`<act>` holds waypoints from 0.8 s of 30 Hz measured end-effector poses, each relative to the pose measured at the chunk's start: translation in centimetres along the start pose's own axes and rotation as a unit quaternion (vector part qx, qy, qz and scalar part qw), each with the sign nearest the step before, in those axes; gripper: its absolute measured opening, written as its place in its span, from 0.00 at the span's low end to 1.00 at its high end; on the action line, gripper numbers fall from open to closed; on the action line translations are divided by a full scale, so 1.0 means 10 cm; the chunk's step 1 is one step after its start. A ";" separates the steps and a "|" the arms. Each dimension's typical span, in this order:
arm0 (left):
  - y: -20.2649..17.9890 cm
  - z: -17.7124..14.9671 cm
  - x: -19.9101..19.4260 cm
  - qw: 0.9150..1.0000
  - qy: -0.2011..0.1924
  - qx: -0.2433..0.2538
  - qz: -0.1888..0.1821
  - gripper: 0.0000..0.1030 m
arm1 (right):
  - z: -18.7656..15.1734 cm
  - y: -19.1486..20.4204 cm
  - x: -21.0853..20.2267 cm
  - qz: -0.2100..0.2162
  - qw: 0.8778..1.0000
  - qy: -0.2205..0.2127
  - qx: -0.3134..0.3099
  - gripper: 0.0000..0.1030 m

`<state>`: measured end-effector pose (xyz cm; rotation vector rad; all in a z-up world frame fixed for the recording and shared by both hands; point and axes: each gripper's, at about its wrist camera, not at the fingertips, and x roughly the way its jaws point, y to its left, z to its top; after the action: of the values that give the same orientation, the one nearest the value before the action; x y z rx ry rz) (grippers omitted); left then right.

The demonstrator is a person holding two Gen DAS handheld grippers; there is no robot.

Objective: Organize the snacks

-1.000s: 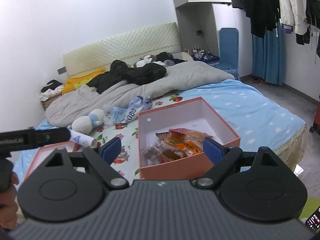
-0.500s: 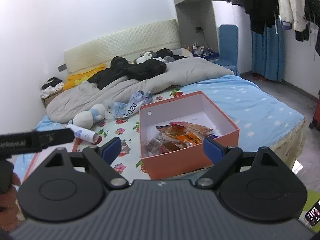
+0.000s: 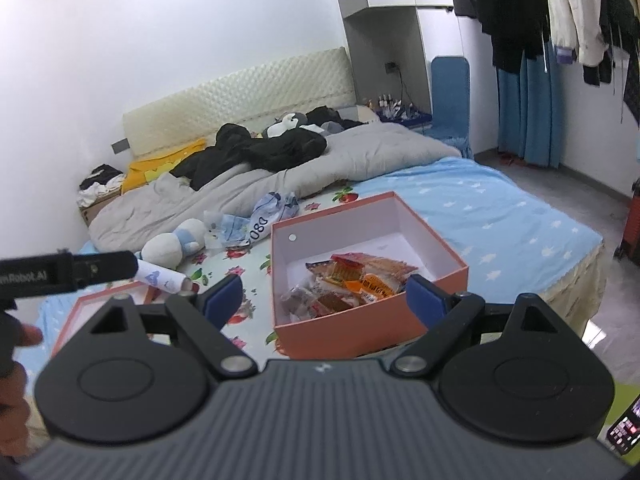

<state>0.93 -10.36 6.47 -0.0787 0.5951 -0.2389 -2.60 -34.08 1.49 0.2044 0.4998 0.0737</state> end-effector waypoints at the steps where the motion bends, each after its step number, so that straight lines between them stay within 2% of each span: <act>1: -0.01 0.01 -0.01 1.000 -0.002 -0.001 0.000 0.97 | 0.00 0.00 0.00 0.004 1.000 0.001 0.002 0.87; 16: 0.02 0.04 -0.08 1.000 -0.012 -0.003 0.013 0.98 | 0.01 -0.01 0.02 0.003 1.000 0.001 0.007 0.87; 24: 0.04 0.09 -0.12 0.999 -0.022 0.021 0.020 0.99 | 0.02 -0.01 0.06 0.002 1.000 0.000 0.008 0.87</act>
<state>0.52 -9.69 7.80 -0.0312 0.5481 -0.2106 -1.95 -34.19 1.39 0.2208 0.5011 0.0735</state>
